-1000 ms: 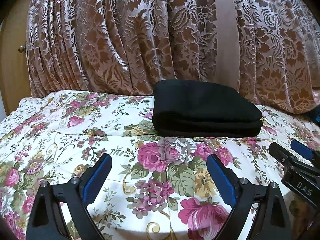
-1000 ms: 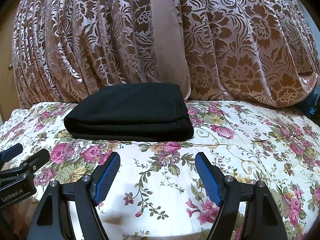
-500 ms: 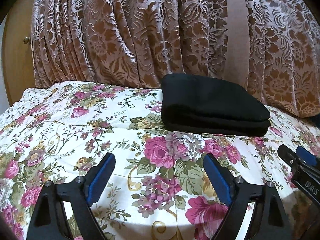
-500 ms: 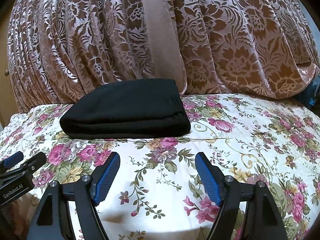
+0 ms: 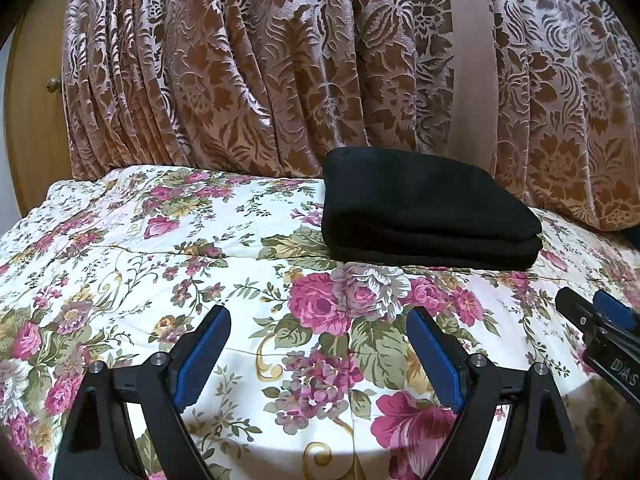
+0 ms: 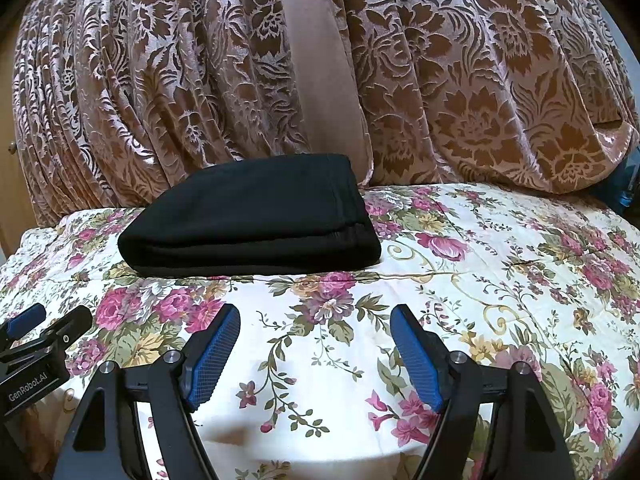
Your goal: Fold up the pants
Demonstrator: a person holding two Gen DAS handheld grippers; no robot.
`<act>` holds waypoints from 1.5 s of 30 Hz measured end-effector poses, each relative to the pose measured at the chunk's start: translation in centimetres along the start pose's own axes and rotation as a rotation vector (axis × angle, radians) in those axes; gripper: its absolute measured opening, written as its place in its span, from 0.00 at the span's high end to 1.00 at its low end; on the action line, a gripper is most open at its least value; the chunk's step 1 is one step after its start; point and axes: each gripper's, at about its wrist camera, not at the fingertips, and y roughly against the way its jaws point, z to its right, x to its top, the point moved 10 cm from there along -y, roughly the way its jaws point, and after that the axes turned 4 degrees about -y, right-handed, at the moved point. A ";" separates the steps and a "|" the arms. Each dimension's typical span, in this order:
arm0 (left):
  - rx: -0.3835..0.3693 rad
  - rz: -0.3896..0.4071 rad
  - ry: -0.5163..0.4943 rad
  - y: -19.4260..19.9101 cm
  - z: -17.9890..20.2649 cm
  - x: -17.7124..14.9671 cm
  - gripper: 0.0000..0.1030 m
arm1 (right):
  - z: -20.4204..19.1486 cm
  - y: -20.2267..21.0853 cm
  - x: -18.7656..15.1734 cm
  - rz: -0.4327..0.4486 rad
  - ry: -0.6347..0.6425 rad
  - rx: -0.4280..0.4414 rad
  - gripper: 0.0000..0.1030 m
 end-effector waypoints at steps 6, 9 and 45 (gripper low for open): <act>-0.003 -0.002 -0.001 0.0 0.0 -0.1 0.13 | 0.0 0.0 -0.1 -0.002 0.000 -0.001 0.24; -0.001 -0.005 0.001 0.0 0.0 -0.1 0.13 | 0.0 -0.1 -0.1 -0.002 -0.001 0.000 0.24; 0.001 -0.020 0.003 -0.3 -0.2 -0.4 0.13 | -0.2 -0.2 -0.2 -0.007 0.009 -0.001 0.24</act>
